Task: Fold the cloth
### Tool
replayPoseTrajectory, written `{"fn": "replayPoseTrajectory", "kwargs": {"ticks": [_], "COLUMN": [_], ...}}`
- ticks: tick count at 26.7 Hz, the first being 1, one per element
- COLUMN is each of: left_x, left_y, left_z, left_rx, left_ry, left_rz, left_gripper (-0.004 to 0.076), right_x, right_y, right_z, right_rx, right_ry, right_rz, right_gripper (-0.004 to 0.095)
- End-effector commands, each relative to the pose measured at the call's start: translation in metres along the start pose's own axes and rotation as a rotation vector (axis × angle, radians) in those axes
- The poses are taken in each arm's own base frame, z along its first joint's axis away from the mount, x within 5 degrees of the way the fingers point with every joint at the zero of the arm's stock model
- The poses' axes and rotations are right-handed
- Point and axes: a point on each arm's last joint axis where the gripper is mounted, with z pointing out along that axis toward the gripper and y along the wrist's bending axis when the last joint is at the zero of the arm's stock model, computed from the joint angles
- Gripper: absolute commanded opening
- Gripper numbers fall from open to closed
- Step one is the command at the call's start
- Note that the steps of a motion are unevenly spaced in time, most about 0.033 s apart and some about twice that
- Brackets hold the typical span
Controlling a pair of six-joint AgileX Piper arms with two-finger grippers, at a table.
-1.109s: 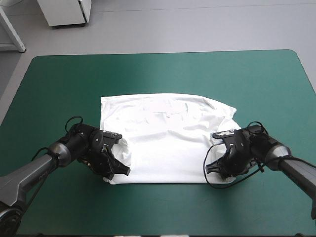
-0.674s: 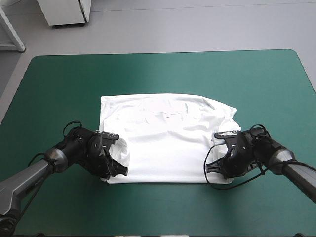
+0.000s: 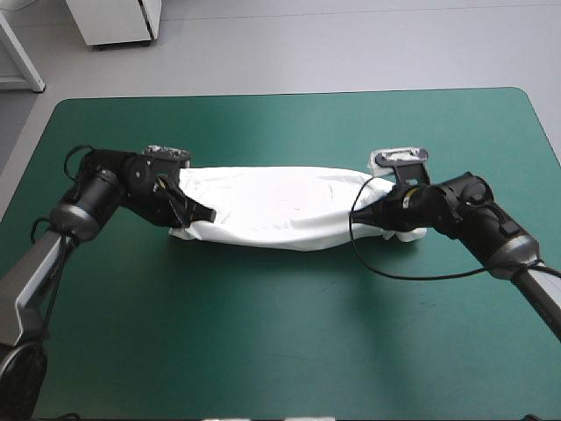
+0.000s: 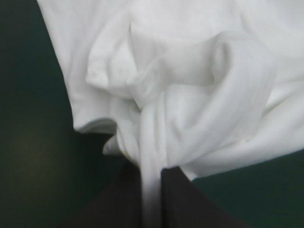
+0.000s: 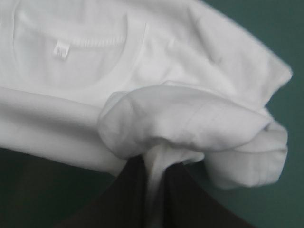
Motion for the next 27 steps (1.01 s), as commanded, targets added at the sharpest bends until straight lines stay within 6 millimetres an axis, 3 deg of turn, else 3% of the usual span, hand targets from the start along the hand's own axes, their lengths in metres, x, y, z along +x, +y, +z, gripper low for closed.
{"fn": "replayPoseTrajectory", "kwargs": {"ticks": [1, 4, 6, 9, 13, 15, 18, 22, 24, 27], "left_x": [-0.043, -0.081, -0.094, -0.114, -0.119, -0.119, -0.119, -0.119, -0.119, -0.12], "left_y": [0.014, 0.024, 0.028, 0.035, 0.038, 0.037, 0.036, 0.035, 0.035, 0.035], "left_z": [-0.02, -0.002, 0.006, 0.036, 0.064, 0.068, 0.07, 0.059, 0.05, 0.025], "left_rx": [0.025, 0.01, -0.014, -0.041, -0.033, -0.017, 0.003, -0.007, -0.019, -0.058], "left_ry": [-0.138, -0.158, -0.176, -0.199, -0.186, -0.182, -0.176, -0.157, -0.127, -0.112], "left_rz": [-0.027, -0.02, -0.007, -0.017, -0.035, -0.048, -0.043, -0.026, 0.025, 0.057], "left_gripper": [-0.0008, -0.0009, -0.0009, -0.0009, -0.0009, -0.0007, 0.0073, 0.0321, 0.0398, 0.0445], "right_x": [-0.044, -0.07, -0.079, -0.086, -0.082, -0.081, -0.08, -0.08, -0.082, -0.087], "right_y": [-0.001, -0.005, -0.009, -0.019, -0.018, -0.015, -0.013, -0.012, -0.013, -0.014], "right_z": [-0.005, 0.029, 0.045, 0.08, 0.098, 0.1, 0.1, 0.089, 0.078, 0.053], "right_rx": [0.05, 0.097, 0.098, 0.111, 0.111, 0.084, 0.051, 0.046, 0.052, 0.078], "right_ry": [-0.213, -0.228, -0.23, -0.2, -0.151, -0.135, -0.124, -0.11, -0.124, -0.177], "right_rz": [-0.038, -0.032, -0.016, 0.032, 0.019, 0.025, 0.04, 0.057, 0.049, 0.016], "right_gripper": [-0.0019, -0.0019, -0.0019, -0.0019, -0.0018, 0.0012, 0.0189, 0.061, 0.072, 0.0743]}}
